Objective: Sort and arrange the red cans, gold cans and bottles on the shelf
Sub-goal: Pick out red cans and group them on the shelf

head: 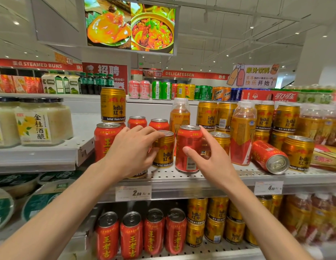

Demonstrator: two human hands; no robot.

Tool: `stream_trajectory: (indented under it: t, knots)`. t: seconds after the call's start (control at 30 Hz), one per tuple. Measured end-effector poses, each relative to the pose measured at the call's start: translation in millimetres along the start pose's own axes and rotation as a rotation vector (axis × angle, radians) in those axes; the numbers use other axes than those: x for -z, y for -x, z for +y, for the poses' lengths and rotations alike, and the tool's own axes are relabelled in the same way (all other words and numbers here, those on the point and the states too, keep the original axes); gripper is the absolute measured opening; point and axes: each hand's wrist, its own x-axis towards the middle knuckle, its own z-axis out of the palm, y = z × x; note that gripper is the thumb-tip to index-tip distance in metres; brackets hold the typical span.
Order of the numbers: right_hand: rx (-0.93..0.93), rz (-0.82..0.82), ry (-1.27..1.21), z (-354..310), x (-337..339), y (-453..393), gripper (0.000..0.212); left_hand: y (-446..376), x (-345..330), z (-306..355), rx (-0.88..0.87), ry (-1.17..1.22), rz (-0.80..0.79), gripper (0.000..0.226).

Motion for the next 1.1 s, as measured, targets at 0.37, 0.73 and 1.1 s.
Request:
stream_trajectory:
  t: [0.37, 0.73, 1.1]
  knots:
    - [-0.019, 0.013, -0.070, 5, -15, 7, 0.066, 2, 3, 2, 0.007, 0.013, -0.016, 0.048]
    - [-0.087, -0.029, -0.060, 0, -3, 31, 0.062, 25, 6, 3, 0.102, 0.397, 0.134, 0.041]
    - [-0.214, 0.161, -0.184, -2, -9, 121, 0.030, 121, 3, 35, 0.259, 0.853, 0.289, 0.029]
